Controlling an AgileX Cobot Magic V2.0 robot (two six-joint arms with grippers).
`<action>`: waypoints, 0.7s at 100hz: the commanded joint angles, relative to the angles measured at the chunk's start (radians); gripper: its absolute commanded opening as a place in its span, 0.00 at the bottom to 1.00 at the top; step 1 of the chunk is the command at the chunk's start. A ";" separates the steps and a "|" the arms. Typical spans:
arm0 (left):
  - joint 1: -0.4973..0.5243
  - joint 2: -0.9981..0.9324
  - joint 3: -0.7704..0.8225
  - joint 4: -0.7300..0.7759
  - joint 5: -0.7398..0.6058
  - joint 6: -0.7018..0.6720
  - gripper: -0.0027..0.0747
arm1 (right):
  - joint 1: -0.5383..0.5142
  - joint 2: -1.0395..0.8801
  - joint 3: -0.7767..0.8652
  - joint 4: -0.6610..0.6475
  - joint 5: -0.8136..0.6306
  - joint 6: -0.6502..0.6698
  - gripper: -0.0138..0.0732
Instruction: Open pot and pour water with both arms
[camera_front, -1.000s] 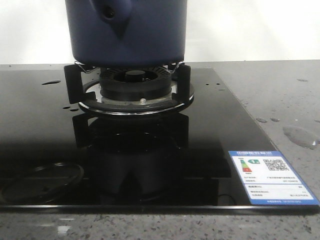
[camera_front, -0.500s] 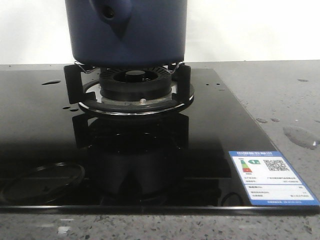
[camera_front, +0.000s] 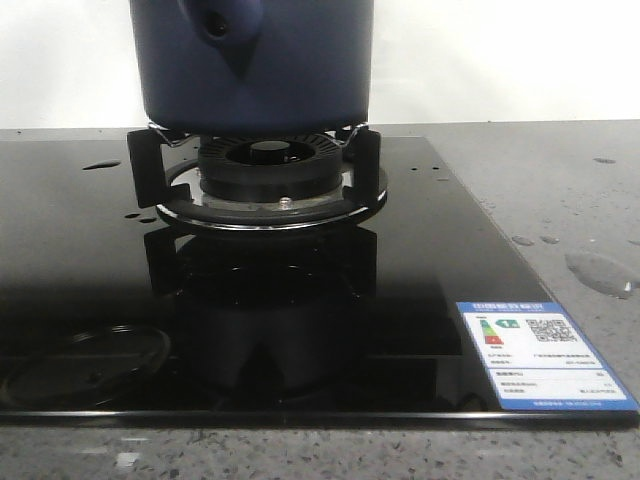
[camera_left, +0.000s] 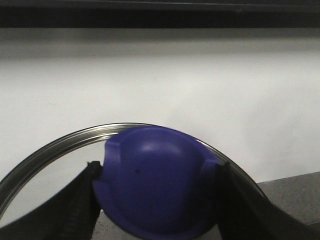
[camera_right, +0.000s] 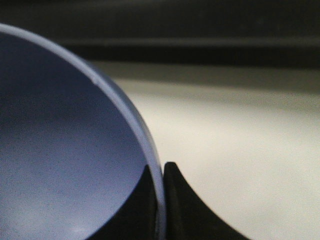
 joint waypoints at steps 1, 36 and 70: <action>0.001 -0.037 -0.042 -0.048 0.011 -0.002 0.48 | 0.003 -0.055 -0.030 -0.052 -0.166 -0.003 0.09; 0.001 -0.037 -0.042 -0.048 0.019 -0.002 0.48 | 0.003 -0.055 -0.030 -0.062 -0.200 -0.003 0.09; 0.001 -0.037 -0.042 -0.048 0.019 -0.002 0.48 | 0.003 -0.055 -0.030 -0.103 -0.269 -0.003 0.09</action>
